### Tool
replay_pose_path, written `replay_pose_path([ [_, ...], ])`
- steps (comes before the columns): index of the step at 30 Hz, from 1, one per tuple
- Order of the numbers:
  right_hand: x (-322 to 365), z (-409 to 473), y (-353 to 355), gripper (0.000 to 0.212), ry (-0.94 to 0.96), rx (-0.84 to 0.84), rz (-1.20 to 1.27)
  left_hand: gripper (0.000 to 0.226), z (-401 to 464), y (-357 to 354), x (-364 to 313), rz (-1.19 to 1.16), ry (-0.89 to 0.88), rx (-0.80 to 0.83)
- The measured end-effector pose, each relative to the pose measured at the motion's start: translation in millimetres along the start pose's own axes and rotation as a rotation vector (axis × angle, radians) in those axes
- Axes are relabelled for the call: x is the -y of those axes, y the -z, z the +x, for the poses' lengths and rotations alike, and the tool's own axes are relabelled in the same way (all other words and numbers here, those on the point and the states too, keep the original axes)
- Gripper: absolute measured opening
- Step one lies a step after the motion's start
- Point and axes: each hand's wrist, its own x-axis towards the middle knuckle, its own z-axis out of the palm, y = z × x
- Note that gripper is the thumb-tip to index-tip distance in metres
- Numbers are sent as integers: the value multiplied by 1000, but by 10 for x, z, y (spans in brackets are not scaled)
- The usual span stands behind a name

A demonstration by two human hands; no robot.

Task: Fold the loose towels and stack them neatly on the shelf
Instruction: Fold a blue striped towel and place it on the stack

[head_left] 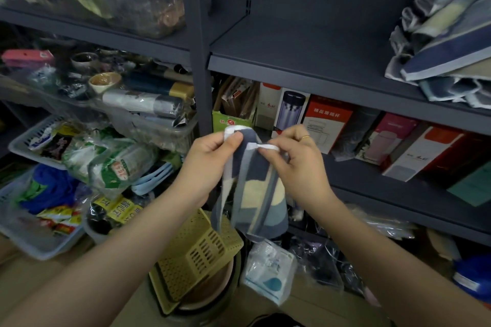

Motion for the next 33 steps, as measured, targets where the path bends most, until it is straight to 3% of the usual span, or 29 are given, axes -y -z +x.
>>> replay_pose_path([
  [3,-9,-1,37,22,28,47,91,23,24,57,54,10,86,-62],
  [7,105,-27,32,14,59,137,170,23,32,101,84,8,132,-49],
  [14,232,50,-41,7,-17,44,280,29,-108,61,27,-60,98,132],
  [20,228,39,-69,6,62,-36,155,33,-124,38,12,-165,145,153],
  [23,209,48,-70,7,57,-69,141,33,-143,11,-6,-156,111,150],
  [27,234,64,-57,5,97,-107,211,26,-140,-8,-10,32,-84,142],
  [30,212,130,-1,16,-6,89,468,11,-84,10,-44,71,-113,139],
  [33,120,188,67,18,-83,272,663,22,4,37,-95,94,-163,134],
])
